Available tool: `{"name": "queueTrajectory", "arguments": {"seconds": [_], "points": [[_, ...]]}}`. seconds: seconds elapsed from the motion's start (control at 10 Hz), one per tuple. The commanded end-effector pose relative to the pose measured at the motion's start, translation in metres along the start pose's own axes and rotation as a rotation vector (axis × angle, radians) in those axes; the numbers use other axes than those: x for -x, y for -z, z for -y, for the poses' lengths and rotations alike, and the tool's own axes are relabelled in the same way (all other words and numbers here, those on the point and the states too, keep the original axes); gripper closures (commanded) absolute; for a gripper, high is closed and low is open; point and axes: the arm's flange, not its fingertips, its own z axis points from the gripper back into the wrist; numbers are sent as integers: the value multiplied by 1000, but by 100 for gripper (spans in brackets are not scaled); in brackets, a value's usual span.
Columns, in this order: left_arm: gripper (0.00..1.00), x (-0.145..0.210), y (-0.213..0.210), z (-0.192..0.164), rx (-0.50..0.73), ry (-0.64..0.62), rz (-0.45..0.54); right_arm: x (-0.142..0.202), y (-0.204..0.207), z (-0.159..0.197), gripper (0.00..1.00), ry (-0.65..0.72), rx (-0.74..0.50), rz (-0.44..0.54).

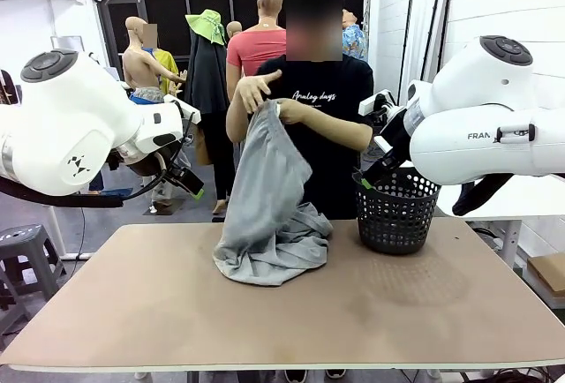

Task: Fold the training pants.
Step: Grab both ends of the Training pants handed by a person.

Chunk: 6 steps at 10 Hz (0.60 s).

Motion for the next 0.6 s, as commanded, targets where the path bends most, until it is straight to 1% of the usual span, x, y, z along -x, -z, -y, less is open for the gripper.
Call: {"name": "queueTrajectory", "arguments": {"seconds": [0.0, 0.5], "points": [[0, 0, 0, -1, -2, 9, -1, -1, 1, 0, 0, 6, 1, 7], [0, 0, 0, -1, -2, 9, -1, -1, 1, 0, 0, 6, 1, 7]]}}
